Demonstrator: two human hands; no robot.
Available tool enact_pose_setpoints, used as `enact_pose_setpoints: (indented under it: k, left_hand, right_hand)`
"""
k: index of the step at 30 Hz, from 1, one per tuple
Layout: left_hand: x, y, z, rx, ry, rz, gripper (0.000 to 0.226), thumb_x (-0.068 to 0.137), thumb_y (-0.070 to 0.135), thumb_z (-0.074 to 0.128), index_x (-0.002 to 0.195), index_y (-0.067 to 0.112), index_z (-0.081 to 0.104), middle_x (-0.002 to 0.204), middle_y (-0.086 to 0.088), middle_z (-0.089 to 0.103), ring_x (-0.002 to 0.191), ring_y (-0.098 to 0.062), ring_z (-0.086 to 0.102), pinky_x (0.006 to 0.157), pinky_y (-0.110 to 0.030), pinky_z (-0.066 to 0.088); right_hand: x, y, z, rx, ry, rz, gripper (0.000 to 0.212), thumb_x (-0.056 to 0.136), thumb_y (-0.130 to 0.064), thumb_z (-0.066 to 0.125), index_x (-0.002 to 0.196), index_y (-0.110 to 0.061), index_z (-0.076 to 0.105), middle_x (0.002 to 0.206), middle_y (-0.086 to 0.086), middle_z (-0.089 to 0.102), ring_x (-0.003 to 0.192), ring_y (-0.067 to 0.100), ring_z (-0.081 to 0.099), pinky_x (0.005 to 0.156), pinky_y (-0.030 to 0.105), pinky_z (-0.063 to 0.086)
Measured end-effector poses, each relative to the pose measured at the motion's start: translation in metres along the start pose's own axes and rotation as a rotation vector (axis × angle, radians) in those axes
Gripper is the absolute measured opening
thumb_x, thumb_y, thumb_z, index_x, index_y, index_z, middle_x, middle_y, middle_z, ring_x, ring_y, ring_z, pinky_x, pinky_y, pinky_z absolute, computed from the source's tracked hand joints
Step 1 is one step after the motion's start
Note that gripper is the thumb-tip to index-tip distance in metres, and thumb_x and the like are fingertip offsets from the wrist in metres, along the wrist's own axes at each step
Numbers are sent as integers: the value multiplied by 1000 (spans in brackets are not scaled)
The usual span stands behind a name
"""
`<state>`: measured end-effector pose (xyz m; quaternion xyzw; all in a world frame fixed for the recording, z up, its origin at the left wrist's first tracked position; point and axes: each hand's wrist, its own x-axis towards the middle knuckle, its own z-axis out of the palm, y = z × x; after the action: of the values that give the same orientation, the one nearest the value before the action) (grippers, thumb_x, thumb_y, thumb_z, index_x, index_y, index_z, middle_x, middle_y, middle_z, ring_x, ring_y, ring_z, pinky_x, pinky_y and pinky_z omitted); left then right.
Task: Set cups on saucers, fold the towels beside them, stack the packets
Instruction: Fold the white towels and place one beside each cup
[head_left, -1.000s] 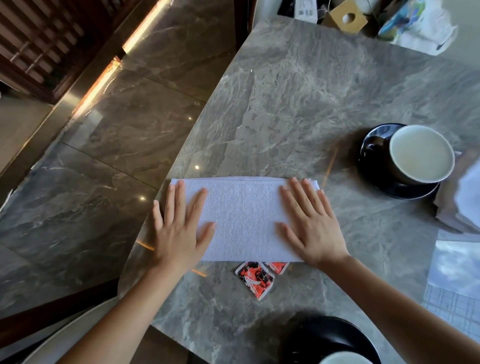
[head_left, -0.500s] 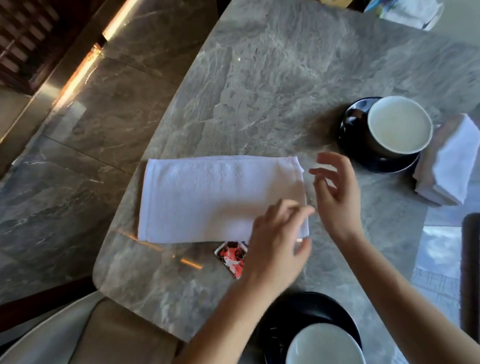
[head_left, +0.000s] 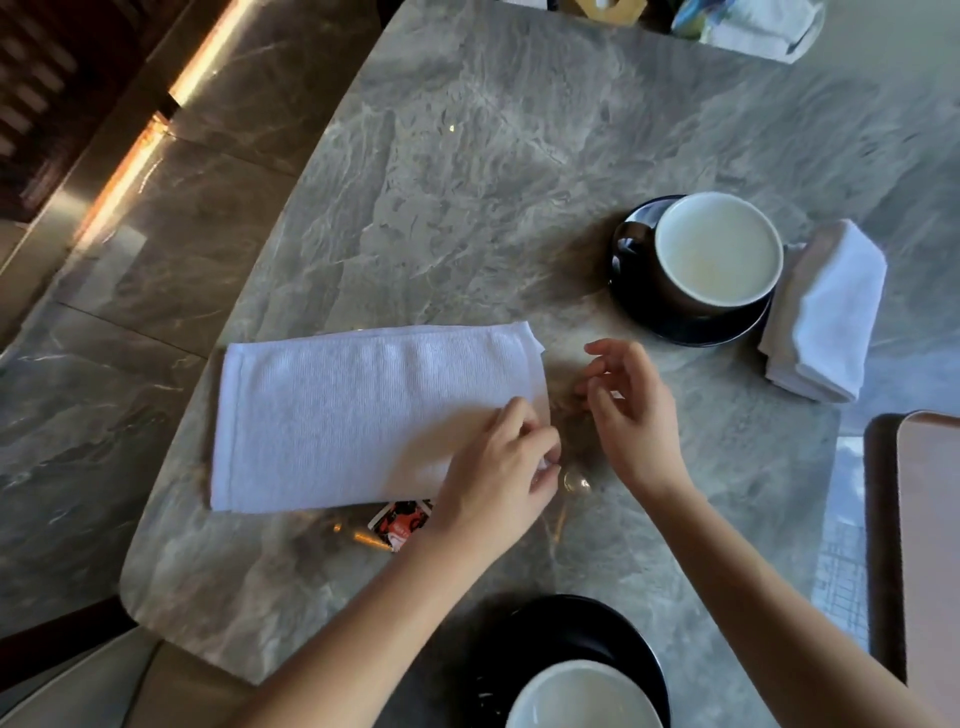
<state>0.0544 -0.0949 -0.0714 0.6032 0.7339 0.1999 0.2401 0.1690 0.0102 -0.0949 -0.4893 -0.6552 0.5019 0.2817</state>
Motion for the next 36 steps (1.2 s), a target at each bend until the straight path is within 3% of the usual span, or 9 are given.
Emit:
enact_pose_setpoints:
  k: [4,6,9,11,15,21,26,31,36]
  left_hand:
    - [5,-1,-5,12,6,27,10,81,22,64,77,13,60,88,0,53,74,-13,53,57,-24,44]
    - [2,0,-4,22,-23,-6,16,78,28,68,81,16,57,92,3,50,74,-9,45,58,-23,42]
    - [-6,3,-1,34,-71,-12,17,76,23,69,83,18,54,97,3,47,85,-11,49,63,-22,44]
    - [-3,1,-4,16,-71,-33,10,76,16,65,80,19,56,95,2,49,86,-14,52,62,-22,37]
    - [-2,-3,-10,-103,22,-91,20,73,9,61,74,22,45,80,8,44,64,-13,44,56,-23,32]
    - [-22,-4,-9,-320,196,-109,17,71,6,60,75,14,45,71,3,53,59,-18,49,52,-31,43]
    - [-29,-6,-17,-495,263,-106,14,71,5,60,72,12,48,71,6,50,62,-16,51,59,-34,48]
    - [-31,-12,-30,-614,304,-129,17,74,10,61,68,17,46,71,14,44,61,-2,48,60,-20,48]
    - [-43,-27,-50,-547,325,-116,21,76,15,61,68,20,42,71,7,47,60,-17,54,56,-37,50]
  right_hand:
    - [4,-2,-4,-20,-58,53,19,90,-12,47,99,-27,56,63,-1,63,52,13,61,50,23,50]
    - [6,-6,-6,-49,-135,95,8,94,-25,47,96,-26,55,62,3,66,46,15,63,47,25,52]
    - [13,-17,-10,-124,-268,191,13,94,-38,47,94,-25,52,62,6,68,47,21,66,48,33,55]
    - [19,-25,-12,-161,-381,310,20,93,-41,48,98,-22,48,61,10,69,48,25,67,44,31,54]
    - [24,-36,-8,-229,-569,482,35,86,-47,58,103,-25,39,63,10,72,53,28,70,47,30,53]
    - [19,-41,13,-212,-397,281,44,85,-30,66,116,-19,37,68,6,70,56,23,67,61,41,59]
    - [28,-48,28,-3,-300,333,36,90,-9,57,122,-20,47,74,4,59,51,0,58,44,17,48]
    - [35,-62,36,34,-242,275,35,86,3,44,99,-22,65,67,-2,54,59,11,55,57,29,52]
    - [39,-92,57,124,-336,289,38,85,2,40,75,-21,67,66,-2,56,56,6,54,53,19,51]
